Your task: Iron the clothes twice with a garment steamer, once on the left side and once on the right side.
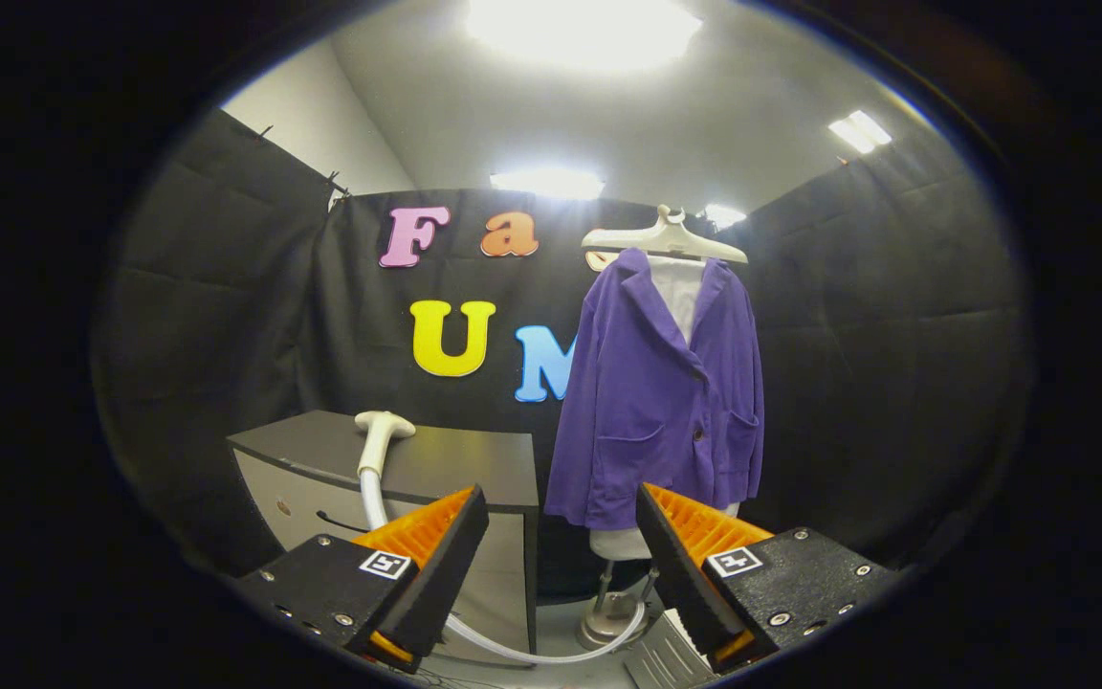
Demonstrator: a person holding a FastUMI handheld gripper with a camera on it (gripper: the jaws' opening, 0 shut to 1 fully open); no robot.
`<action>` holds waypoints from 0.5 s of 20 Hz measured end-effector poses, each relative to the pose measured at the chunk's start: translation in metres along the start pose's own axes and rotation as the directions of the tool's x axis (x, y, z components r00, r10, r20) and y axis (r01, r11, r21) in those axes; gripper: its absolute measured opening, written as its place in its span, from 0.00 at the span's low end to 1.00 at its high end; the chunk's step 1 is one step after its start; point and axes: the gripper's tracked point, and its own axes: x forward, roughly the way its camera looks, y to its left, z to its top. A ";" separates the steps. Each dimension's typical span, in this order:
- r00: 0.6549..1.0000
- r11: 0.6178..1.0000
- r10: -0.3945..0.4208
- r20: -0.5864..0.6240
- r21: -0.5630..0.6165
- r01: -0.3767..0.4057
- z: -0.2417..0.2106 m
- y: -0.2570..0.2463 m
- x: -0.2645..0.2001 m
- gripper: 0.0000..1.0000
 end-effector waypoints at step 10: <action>0.992 0.993 0.113 0.058 -0.046 -0.110 0.044 -0.023 0.029 0.96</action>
